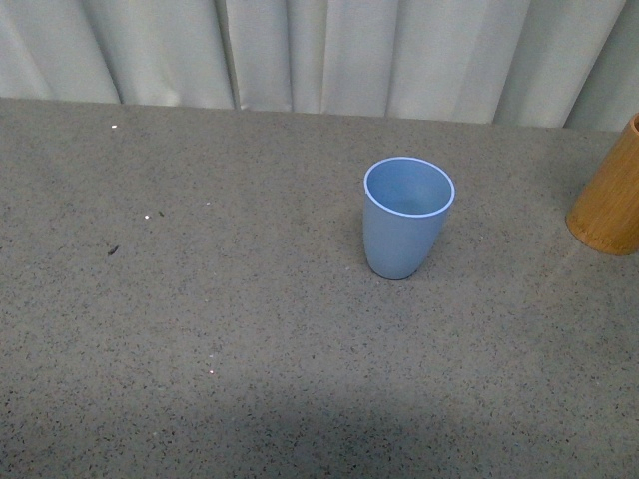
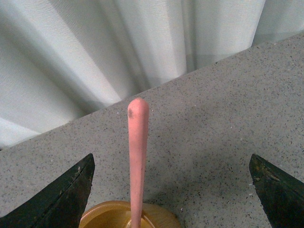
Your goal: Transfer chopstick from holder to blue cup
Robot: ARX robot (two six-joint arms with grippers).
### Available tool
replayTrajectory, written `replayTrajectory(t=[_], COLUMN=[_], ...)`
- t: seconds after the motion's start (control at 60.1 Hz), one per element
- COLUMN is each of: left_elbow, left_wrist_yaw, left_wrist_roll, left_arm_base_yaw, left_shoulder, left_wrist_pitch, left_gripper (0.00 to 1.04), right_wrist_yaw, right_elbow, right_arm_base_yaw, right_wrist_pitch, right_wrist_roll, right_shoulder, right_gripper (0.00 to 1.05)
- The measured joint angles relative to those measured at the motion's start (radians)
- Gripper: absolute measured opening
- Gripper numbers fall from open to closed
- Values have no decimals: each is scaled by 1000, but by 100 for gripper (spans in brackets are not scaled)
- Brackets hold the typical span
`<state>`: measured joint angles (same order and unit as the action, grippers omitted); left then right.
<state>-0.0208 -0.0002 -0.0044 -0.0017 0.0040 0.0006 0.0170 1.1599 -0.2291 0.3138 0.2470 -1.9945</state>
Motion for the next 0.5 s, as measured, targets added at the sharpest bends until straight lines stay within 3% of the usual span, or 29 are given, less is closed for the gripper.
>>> replayTrajectory(t=[0.499], left_elbow=[0], left_wrist_yaw=[0], left_wrist_roll=[0], left_arm_base_yaw=[0], left_shoulder=[0], left_wrist_pitch=[0], left_gripper=[98], right_wrist_yaw=[0], right_elbow=[82], right_arm_base_yaw=[15], right_wrist_pitch=[31], right_wrist_roll=[-23], right_shoulder=[-95], right_gripper=[95])
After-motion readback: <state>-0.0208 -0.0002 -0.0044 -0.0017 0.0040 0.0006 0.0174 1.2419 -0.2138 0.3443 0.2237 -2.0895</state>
